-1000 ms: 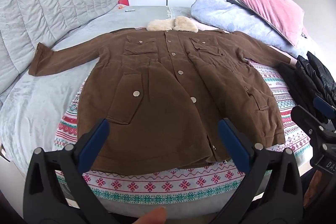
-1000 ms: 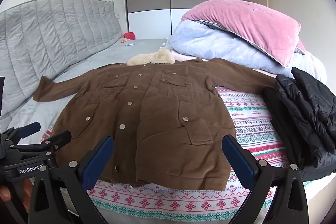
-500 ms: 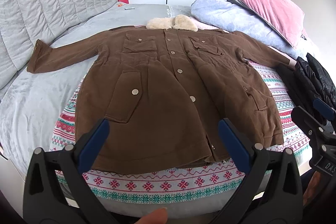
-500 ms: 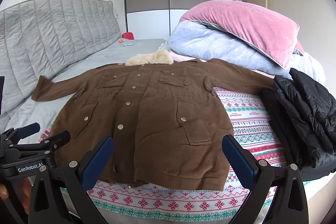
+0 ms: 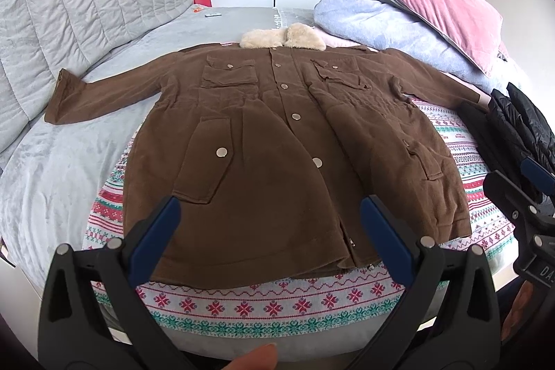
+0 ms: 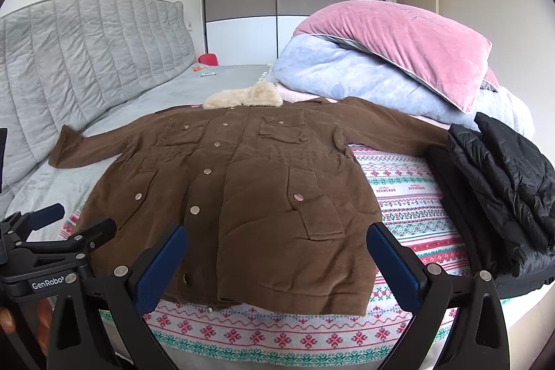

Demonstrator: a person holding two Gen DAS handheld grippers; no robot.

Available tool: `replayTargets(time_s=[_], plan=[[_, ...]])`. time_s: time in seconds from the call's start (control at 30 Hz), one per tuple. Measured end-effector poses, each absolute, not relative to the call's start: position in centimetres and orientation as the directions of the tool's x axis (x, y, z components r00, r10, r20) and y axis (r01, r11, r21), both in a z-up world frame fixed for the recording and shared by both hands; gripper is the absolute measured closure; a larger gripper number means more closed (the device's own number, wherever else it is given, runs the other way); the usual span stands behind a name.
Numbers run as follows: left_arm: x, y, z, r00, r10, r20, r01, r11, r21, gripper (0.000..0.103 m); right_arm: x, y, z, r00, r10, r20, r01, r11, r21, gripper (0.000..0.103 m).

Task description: Fold large clothes

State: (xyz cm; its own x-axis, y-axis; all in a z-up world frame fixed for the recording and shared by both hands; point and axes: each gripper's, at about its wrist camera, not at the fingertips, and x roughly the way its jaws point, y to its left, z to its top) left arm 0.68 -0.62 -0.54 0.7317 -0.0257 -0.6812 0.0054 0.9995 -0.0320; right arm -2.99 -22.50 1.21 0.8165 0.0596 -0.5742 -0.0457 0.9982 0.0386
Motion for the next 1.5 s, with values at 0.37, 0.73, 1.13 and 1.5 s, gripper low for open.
replayTargets(time_s=[0.37, 0.73, 1.13, 1.5], plan=[[0.6, -1.3, -0.7, 0.723, 0.013, -0.691, 0.015, 0.999, 0.034, 0.0, -3.0, -22.2, 1.1, 0.774, 0.032, -0.632, -0.05, 0.999, -0.011, 0.0], [0.7, -1.1, -0.5, 0.696, -0.011, -0.718, 0.033, 0.999, 0.017, 0.0, -3.0, -22.3, 1.1, 0.775, 0.018, -0.632, -0.04, 0.999, -0.02, 0.0], [0.6, 3.7, -1.9, 0.647, -0.201, -0.736, 0.054, 0.974, -0.218, 0.0, -3.4, -23.3, 1.0, 0.812, -0.032, -0.583, -0.005, 0.998, -0.062, 0.0], [0.5, 9.6, -6.4, 0.557, -0.335, -0.76, -0.002, 0.914, -0.405, 0.006, -3.1, -28.9, -1.9, 0.8, -0.047, -0.598, 0.029, 0.999, -0.041, 0.0]])
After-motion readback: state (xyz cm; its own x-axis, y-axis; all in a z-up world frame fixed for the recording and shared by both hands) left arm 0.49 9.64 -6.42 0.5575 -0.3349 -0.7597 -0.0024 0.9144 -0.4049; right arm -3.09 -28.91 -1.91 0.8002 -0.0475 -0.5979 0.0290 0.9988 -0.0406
